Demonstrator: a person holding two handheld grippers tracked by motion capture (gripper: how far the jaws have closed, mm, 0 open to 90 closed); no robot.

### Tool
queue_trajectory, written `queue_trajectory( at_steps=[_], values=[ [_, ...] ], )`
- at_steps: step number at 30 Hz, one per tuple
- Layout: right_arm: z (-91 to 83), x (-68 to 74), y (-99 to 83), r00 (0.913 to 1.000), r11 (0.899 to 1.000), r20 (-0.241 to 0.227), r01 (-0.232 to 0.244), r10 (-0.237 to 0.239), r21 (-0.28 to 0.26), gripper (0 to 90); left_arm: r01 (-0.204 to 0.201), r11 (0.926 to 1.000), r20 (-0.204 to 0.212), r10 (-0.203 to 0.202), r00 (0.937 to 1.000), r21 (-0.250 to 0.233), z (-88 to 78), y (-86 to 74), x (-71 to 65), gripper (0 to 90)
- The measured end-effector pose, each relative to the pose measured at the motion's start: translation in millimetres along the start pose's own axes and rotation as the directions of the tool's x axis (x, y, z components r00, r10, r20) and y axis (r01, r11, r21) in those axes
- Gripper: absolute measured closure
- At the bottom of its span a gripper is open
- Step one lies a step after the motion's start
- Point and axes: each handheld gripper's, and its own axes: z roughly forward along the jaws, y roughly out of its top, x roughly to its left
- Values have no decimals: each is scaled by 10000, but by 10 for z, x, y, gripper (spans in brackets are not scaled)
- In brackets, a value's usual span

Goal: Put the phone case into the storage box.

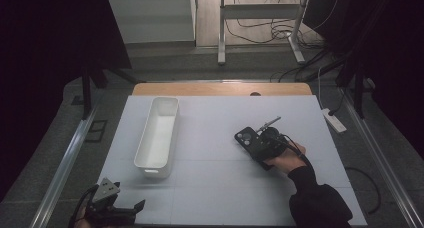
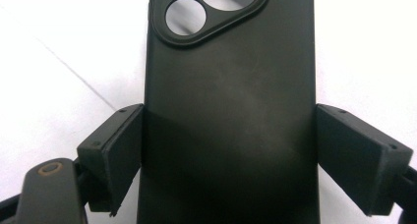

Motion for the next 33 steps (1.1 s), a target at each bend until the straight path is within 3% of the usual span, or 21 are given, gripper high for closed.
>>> queue_trajectory(
  at_steps=[5,9,18,26,33],
  values=[
    [-64,21,-22,9998,9994,-194,34,-40,-339,153,96,9999,307,-98,9995,76,4,6,16,0],
    [-133,37,-48,9995,9982,-299,103,-121,-588,153,173,9997,818,-186,9965,167,11,13,32,0],
    [-278,59,-146,9986,9955,-442,244,-285,-916,153,129,9999,1147,-127,9933,-13,19,45,24,0],
    [-375,90,-215,9969,9923,-674,327,-410,-1197,153,-146,9999,1359,149,9906,-31,26,113,-35,0],
    [-442,115,-273,9952,9891,-797,449,-565,-1404,153,-592,9982,1666,588,9843,-30,65,257,-100,0]
  ],
)
